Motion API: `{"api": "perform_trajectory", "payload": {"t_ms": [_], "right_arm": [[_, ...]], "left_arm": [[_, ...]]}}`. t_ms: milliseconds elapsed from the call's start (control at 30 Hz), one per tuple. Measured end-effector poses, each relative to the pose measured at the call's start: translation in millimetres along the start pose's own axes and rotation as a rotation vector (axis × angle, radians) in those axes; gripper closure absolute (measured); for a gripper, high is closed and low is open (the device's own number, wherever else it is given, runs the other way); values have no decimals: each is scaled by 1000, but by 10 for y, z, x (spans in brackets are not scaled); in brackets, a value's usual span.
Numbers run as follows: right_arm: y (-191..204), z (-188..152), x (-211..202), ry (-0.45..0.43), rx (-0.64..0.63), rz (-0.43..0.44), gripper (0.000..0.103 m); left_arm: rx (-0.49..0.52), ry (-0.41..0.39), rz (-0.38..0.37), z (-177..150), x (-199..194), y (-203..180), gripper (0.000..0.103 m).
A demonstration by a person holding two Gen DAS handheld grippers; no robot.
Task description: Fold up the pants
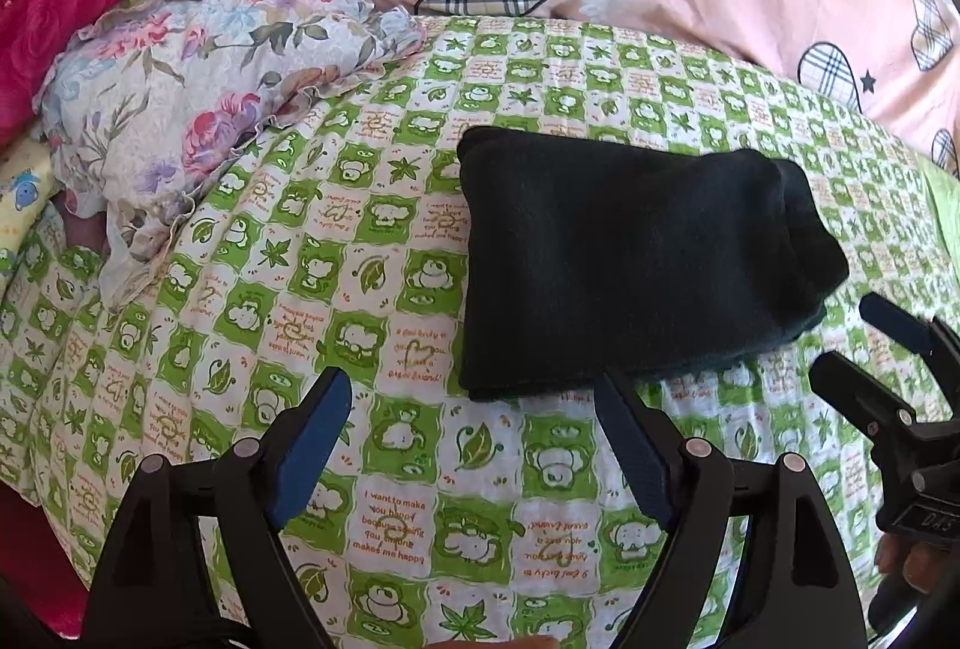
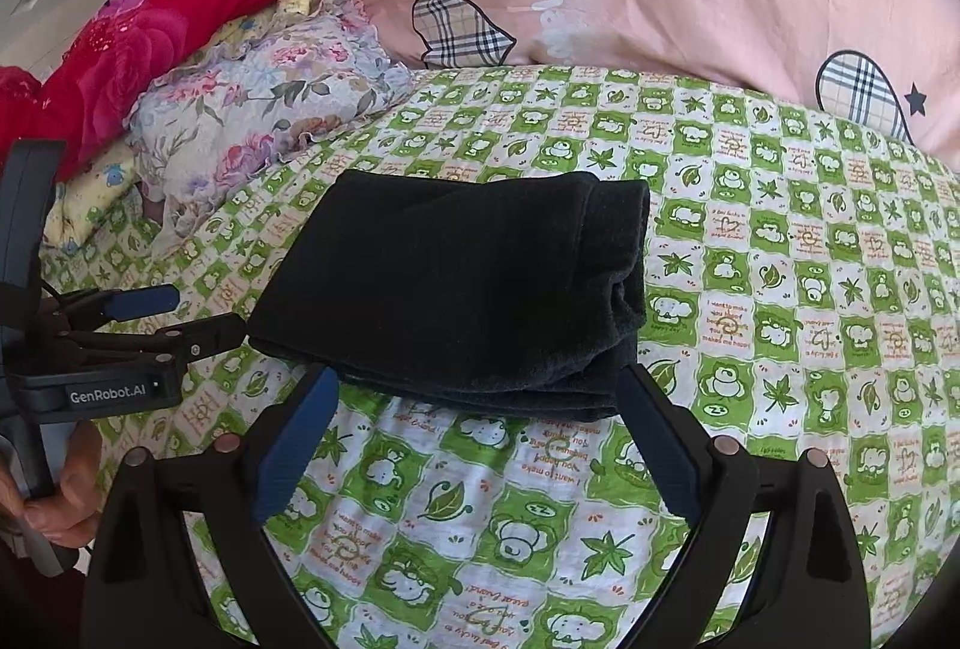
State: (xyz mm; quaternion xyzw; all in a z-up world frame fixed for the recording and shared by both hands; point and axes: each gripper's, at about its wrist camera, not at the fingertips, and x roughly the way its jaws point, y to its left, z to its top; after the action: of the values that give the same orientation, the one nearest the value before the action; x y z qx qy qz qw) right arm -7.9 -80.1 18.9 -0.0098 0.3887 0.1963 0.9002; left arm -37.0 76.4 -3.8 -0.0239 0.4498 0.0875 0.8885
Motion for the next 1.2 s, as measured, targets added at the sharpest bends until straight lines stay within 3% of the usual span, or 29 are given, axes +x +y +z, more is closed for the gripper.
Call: {"api": "perform_trajectory", "payload": {"t_ms": [367, 1200], "right_arm": [[87, -124, 54, -56, -33, -10, 8], [70, -107, 172, -80, -40, -7, 6]], "left_arm": [[12, -1, 21, -180, 90, -51, 19], [34, -18, 1, -34, 171, -171, 19]]}}
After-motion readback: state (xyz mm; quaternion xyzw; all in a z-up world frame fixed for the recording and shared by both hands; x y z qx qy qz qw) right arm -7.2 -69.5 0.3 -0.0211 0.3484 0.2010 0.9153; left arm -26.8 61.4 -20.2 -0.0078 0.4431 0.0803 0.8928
